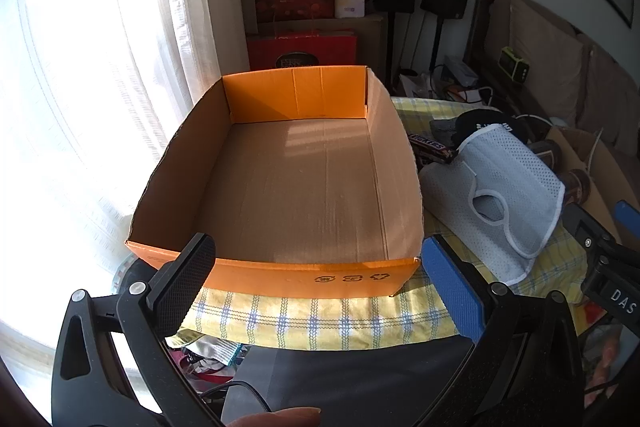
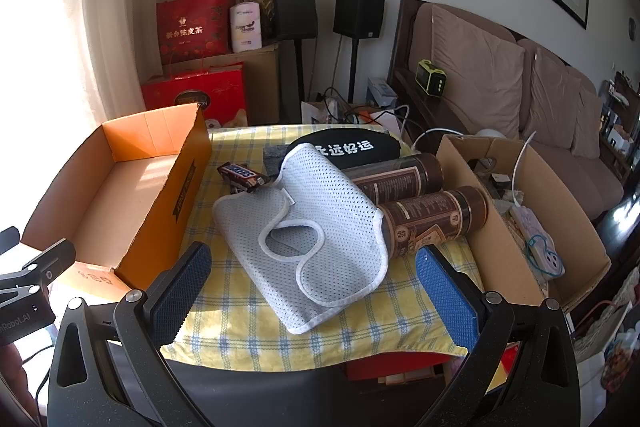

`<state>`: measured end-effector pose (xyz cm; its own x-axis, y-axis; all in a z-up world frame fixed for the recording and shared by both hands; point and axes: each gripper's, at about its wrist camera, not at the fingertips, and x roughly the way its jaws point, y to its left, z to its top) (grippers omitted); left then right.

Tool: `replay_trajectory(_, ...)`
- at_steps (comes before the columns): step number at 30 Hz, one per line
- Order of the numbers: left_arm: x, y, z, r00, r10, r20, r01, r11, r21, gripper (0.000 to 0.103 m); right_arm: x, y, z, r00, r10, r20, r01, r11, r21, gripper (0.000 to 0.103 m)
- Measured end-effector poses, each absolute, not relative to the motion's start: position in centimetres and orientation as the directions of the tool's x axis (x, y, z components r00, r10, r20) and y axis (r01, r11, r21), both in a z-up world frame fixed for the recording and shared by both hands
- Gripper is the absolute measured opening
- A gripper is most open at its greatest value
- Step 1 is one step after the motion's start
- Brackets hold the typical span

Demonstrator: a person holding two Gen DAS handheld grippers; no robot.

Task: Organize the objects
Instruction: 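Move the left tool toward the white mesh harness on the table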

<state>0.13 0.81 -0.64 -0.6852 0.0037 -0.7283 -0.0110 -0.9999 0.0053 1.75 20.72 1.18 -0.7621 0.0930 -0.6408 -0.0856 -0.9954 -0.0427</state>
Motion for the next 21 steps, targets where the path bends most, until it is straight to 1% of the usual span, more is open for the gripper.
replay_trajectory(11, 0.5, 1.6, -0.5, -0.711, 0.083, -0.698, -0.101, -0.995, -0.016, 0.103, 1.6, 22.0, 1.0, -0.756, 0.107, -0.646, -0.111, -0.993, -0.035, 0.103)
replay_trajectory(17, 0.0, 2.3, -0.8, -0.688, 0.118, -0.716, -0.128, -0.991, -0.041, 0.101, 1.5, 22.6, 1.0, -0.755, 0.117, -0.645, -0.123, -0.992, -0.037, 0.103)
replay_trajectory(20, 0.1, 3.3, -0.3, -0.695, 0.145, -0.705, -0.159, -0.986, -0.047, 0.101, 1.3, 23.1, 0.7, -0.749, 0.129, -0.65, -0.135, -0.99, -0.04, 0.103)
replay_trajectory(21, -0.1, 3.8, -0.2, -0.694, 0.162, -0.702, -0.177, -0.983, -0.052, 0.099, 1.2, 23.3, 0.6, -0.747, 0.132, -0.651, -0.139, -0.989, -0.041, 0.103)
